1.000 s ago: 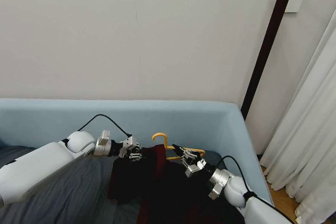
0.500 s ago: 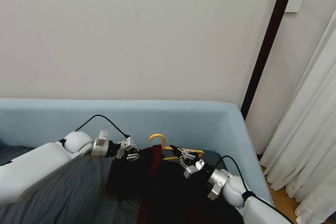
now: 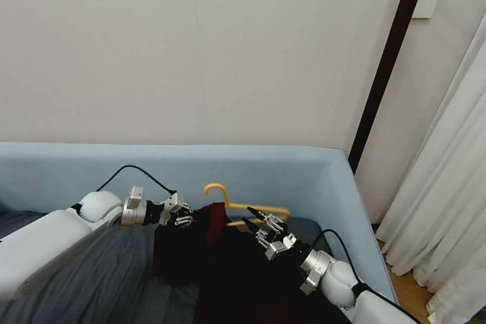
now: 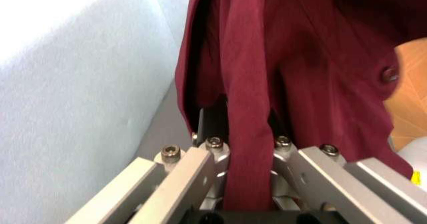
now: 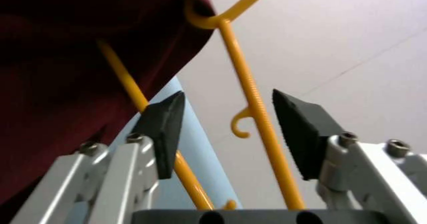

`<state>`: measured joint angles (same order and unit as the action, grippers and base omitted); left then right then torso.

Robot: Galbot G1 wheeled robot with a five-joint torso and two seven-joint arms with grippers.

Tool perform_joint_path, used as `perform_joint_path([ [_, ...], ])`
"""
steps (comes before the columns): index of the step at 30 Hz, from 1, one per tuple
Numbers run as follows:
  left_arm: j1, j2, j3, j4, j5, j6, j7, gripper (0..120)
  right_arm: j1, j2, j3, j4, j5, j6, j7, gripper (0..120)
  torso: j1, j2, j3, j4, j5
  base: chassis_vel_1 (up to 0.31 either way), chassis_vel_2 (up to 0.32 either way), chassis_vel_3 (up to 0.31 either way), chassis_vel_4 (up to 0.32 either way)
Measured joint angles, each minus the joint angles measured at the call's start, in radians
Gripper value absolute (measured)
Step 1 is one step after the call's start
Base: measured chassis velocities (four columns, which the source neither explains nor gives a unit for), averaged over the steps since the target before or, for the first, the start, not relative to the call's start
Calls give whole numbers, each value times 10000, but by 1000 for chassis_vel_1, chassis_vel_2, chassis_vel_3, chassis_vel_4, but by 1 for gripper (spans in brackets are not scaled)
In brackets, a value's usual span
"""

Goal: Pick up the clothes from the sofa and hang them on the clothes hanger.

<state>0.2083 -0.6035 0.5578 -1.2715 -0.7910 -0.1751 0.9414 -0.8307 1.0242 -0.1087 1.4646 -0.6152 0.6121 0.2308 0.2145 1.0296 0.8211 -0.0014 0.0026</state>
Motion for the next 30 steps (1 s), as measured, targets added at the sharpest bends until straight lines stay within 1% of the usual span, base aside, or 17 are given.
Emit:
perform_joint_path([
  [2,202,15,-98,55,0,-78,-5,2,-333,-233,85,334,402,-2,-17,65,-1,0,0,3,2,0,0,0,0],
  [4,303,7,-135,67,4,-112,-12,2,-535,-370,141,501,650,-28,-60,67,0,1,0,3,1,0,0,0,0],
  [6,514,-48,-197,93,41,-139,-17,2,-1016,-670,284,697,1226,-100,-227,77,-2,0,0,-1,0,0,0,0,0],
  [7,639,-110,-252,114,69,-146,-37,2,-1263,-831,435,660,1673,-93,-395,84,-2,1,-1,-3,1,0,0,0,0],
  [8,639,-110,-252,114,69,-146,-37,2,-1263,-831,435,660,1673,-93,-395,84,-2,1,-1,-3,1,0,0,0,0],
  [10,799,-192,-340,120,78,-151,-95,2,-1454,-904,585,412,2265,-84,-528,93,-2,1,0,-3,0,0,0,0,0],
  [11,854,-224,-374,117,75,-155,-120,2,-1486,-904,634,242,2558,-75,-556,94,-2,0,0,-3,1,0,0,0,0],
  [12,977,-281,-468,89,66,-157,-160,2,-1496,-901,719,-105,3212,-95,-694,98,-2,1,0,-2,3,0,0,0,0],
  [14,1047,-308,-523,65,63,-157,-177,2,-1483,-899,747,-264,3560,-155,-802,100,-2,0,0,-1,3,0,0,0,0],
  [16,1295,-333,-691,-74,-5,-157,-227,2,-1217,-911,755,-902,5226,-618,-1708,100,-2,0,0,-3,1,0,0,0,0],
  [17,1295,-333,-691,-74,-5,-157,-227,2,-1217,-911,755,-902,5226,-618,-1708,100,-2,0,0,-3,1,0,0,0,0],
  [21,1540,-53,-869,-298,-182,-159,-215,2,-547,-889,289,-1556,7418,-1577,-3271,100,-2,0,0,1,0,0,0,0,0],
  [23,1593,28,-905,-343,-229,-161,-192,2,-366,-806,149,-1713,7783,-1828,-3607,100,-1,0,0,0,-2,0,0,0,0],
  [25,1680,180,-961,-435,-307,-179,-147,2,89,-484,-101,-2187,7966,-2083,-4082,100,-1,0,1,1,2,0,0,0,0],
  [27,1715,267,-990,-491,-348,-191,-129,2,360,-279,-188,-2503,7925,-2113,-4243,100,-1,0,0,2,2,0,0,0,0],
  [28,1760,357,-1034,-561,-389,-198,-126,2,616,-81,-270,-2856,7781,-2119,-4376,100,-1,0,0,7,0,0,0,0,0],
  [30,1853,484,-1107,-694,-444,-200,-123,2,1057,269,-366,-3573,7403,-2034,-4638,100,-1,0,1,4,0,0,0,0,0],
])
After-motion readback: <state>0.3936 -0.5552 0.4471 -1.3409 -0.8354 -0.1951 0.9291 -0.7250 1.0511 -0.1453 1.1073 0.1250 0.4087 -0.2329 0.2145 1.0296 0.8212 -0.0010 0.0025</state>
